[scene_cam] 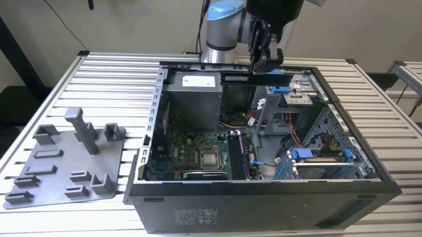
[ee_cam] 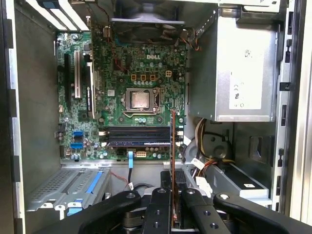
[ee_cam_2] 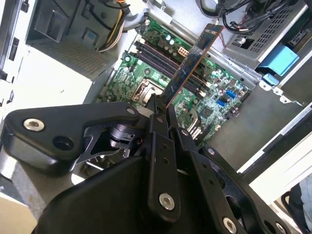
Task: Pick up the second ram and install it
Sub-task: 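Insert the second ram into the second slot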
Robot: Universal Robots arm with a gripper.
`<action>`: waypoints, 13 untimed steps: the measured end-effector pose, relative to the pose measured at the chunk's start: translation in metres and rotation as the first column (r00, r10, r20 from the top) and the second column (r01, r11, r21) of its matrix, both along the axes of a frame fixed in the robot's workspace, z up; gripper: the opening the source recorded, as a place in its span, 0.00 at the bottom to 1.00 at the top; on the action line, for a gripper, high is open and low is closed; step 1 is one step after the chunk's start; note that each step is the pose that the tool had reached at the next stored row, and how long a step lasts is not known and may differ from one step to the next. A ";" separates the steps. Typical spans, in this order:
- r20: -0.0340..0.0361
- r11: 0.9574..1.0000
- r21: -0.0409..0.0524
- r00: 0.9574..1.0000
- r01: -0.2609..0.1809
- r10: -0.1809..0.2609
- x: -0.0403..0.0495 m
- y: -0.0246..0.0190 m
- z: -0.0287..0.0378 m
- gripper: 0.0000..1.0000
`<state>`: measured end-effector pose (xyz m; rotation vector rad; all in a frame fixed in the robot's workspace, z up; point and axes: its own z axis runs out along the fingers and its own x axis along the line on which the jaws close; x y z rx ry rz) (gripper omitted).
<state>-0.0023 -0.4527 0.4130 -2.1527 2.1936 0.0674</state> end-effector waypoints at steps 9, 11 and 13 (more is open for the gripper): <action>0.000 0.999 0.000 0.999 0.053 -0.053 0.0000 0.0000 0.0000 0.15; 0.000 0.998 0.000 0.998 0.068 -0.068 0.0000 0.0000 0.0000 0.15; 0.000 0.997 0.000 0.997 0.072 -0.072 0.0000 0.0000 0.0000 0.15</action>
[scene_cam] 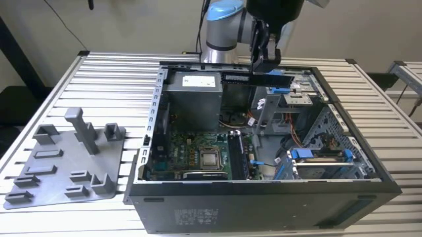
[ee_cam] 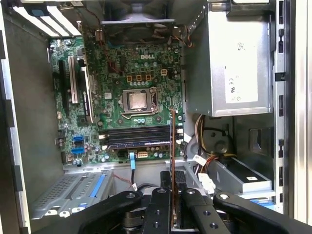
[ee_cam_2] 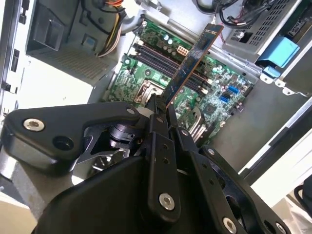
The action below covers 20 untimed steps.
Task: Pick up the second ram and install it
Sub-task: 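Insert the second ram into the second slot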
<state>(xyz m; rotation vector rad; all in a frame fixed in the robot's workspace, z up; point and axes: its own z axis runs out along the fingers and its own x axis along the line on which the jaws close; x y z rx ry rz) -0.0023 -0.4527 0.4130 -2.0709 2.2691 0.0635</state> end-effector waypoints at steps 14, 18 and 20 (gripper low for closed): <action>0.000 0.999 0.000 0.999 0.054 -0.054 0.0000 0.0000 0.0000 0.15; 0.000 0.995 0.000 0.995 0.098 -0.098 0.0000 0.0000 0.0000 0.15; 0.000 0.993 0.000 0.993 0.120 -0.120 0.0000 0.0000 0.0000 0.15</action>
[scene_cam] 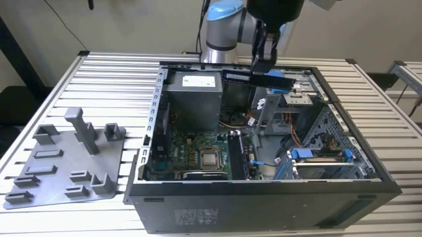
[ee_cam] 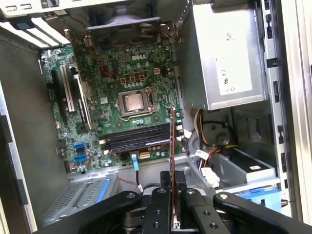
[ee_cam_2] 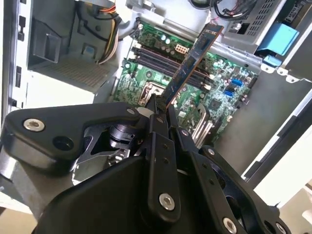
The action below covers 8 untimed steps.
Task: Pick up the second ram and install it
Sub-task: 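Insert the second ram into the second slot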
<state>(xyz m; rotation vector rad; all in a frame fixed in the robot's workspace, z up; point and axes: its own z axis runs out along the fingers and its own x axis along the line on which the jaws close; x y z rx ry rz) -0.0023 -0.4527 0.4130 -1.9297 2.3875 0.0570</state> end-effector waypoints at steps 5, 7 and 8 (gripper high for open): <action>0.000 0.998 0.000 0.998 0.059 -0.059 0.0000 -0.0002 0.0000 0.15; 0.000 0.997 0.000 0.997 0.083 -0.083 0.0000 -0.0002 0.0000 0.15; 0.000 0.996 -0.001 0.996 0.095 -0.095 0.0000 -0.0002 0.0000 0.15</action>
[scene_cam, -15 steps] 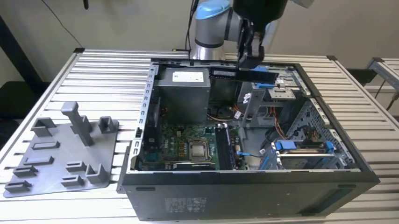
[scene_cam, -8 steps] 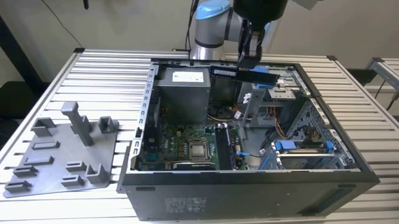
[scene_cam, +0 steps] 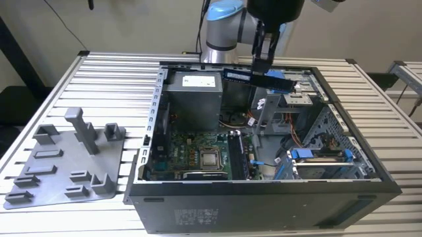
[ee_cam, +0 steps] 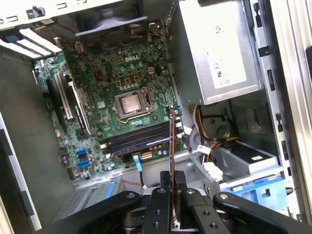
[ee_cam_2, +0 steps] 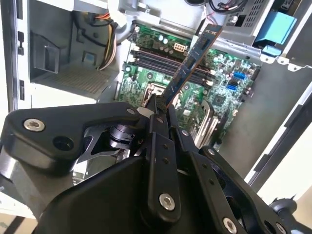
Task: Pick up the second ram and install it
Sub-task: 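Insert the second ram into the second slot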
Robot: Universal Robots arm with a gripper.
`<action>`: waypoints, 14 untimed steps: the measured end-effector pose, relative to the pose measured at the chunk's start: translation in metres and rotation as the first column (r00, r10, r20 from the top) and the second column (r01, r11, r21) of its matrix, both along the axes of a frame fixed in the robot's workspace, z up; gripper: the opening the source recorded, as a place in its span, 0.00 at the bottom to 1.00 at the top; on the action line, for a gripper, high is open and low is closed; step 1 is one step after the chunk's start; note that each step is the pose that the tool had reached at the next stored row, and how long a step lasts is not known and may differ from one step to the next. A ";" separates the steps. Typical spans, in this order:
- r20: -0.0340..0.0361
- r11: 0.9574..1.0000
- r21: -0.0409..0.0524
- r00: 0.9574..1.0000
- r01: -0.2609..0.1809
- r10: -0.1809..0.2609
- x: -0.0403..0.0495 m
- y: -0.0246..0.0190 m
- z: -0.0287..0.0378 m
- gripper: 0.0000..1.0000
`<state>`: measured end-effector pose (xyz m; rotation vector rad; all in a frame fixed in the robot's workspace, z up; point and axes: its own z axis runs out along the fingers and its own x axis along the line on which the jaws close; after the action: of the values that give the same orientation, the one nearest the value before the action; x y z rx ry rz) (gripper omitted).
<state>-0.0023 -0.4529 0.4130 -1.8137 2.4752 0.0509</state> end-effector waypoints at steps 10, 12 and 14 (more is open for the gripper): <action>0.000 0.995 -0.003 0.995 0.097 -0.097 0.0000 -0.0007 0.0000 0.15; 0.000 0.993 -0.003 0.993 0.116 -0.116 0.0000 -0.0010 0.0000 0.15; 0.000 0.991 -0.003 0.991 0.136 -0.136 0.0000 -0.0012 0.0001 0.15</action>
<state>-0.0023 -0.4541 0.4130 -1.6413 2.5927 0.0395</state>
